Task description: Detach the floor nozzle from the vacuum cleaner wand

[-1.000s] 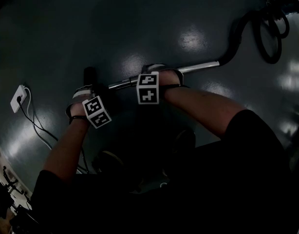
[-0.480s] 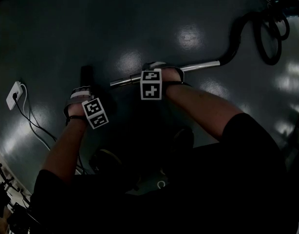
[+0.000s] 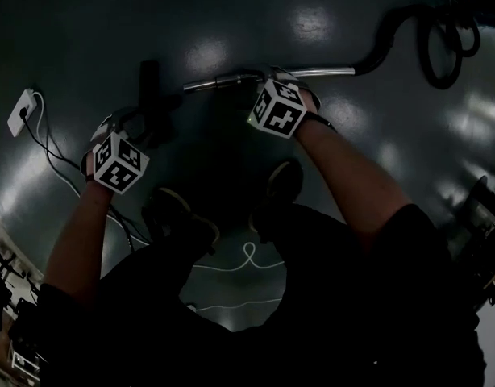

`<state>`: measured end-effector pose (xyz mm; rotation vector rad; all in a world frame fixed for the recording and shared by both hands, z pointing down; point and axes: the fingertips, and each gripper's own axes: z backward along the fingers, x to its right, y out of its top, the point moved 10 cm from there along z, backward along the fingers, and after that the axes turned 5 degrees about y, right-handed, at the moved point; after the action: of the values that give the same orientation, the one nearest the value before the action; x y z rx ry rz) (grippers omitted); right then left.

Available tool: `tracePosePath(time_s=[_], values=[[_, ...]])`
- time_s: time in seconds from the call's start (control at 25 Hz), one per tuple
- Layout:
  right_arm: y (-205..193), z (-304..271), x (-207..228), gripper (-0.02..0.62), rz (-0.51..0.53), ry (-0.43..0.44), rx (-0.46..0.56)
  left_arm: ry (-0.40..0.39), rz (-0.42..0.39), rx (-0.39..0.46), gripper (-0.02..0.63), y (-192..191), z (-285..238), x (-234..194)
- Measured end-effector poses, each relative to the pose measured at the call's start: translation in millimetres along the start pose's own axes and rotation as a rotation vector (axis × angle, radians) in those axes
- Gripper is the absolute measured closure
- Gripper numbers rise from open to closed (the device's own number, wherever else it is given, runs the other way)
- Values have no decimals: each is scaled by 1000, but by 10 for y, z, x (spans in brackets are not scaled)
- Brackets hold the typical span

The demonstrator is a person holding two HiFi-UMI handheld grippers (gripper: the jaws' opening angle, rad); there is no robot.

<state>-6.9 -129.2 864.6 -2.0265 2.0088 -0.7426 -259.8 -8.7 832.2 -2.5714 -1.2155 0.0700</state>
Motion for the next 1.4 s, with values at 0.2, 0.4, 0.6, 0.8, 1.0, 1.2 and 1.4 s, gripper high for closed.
tracePosePath(time_s=[0.2,0.4,0.6,0.8,1.0,1.2,1.4], values=[[332,1457,-804,207,-252,-25,211,23,117,115,420,274,1634,268],[692,3012,-1898,207,-425,46,329,112,275,227,440,797,3557,559],[1121,4273,-2662,207,-526,15,469,232,390,350,439,1165,5031,710],[1475,5161,-3273,208,-496,-122,559,297,401,552,449,1369,5994,880],[2207,5869,-3945,213,-509,-260,789,297,375,813,460,1406,6895,1150],[2540,6339,-4333,213,-451,-286,938,243,399,978,460,1607,7417,1693],[2618,6727,-4530,220,-353,-253,1013,239,410,1047,460,1795,7788,2058]])
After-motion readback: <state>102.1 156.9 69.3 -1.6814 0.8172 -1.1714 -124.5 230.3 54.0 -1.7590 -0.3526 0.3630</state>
